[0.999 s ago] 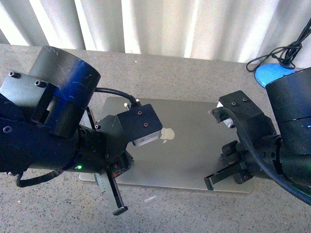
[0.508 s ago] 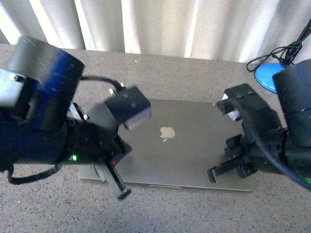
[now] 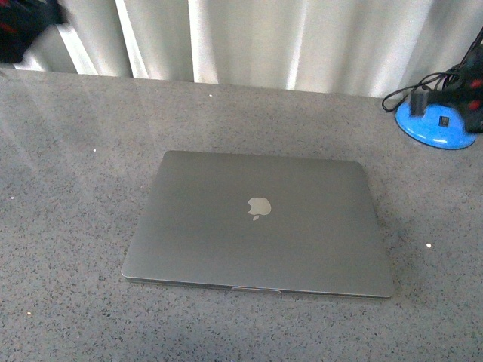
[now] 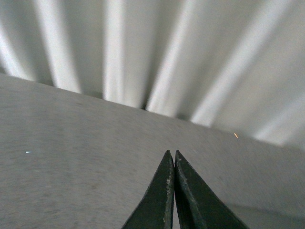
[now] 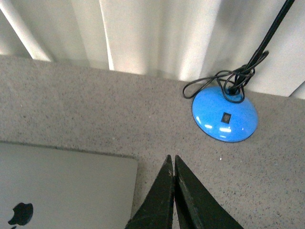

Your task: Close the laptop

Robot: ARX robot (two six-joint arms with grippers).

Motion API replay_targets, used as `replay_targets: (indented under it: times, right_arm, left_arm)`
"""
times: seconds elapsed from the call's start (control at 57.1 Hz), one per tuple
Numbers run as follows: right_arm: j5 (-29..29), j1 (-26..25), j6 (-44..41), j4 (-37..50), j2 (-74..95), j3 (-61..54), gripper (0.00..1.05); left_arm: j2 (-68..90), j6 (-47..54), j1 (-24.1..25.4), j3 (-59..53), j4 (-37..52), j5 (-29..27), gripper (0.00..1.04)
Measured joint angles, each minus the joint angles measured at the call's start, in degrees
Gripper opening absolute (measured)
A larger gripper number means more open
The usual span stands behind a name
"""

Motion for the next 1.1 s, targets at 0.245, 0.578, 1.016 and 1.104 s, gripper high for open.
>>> replay_targets:
  times: [0.245, 0.578, 1.016, 1.104]
  right_arm:
    - [0.0, 0.1, 0.3, -0.2, -0.6, -0.6, 0.44]
    - [-0.1, -1.6, -1.6, 32.3, 1.3, -12.6, 0.53]
    - [-5.2, -7.8, -2.2, 37.5, -16.0, -29.1, 0.01]
    - [-5.8, -8.4, -2.2, 35.1, -19.8, -30.5, 0.01]
  left_arm:
    - [-2.9, -4.5, 2.2, -0.5, -0.2, 0.0, 0.44]
    - [-6.0, 6.1, 1.6, -9.0, 11.5, 2.2, 0.4]
    - [-22.1, 8.9, -2.6, -22.4, 8.7, -1.9, 0.04]
    - [-25.0, 8.9, -2.6, -23.7, 7.2, -1.9, 0.04]
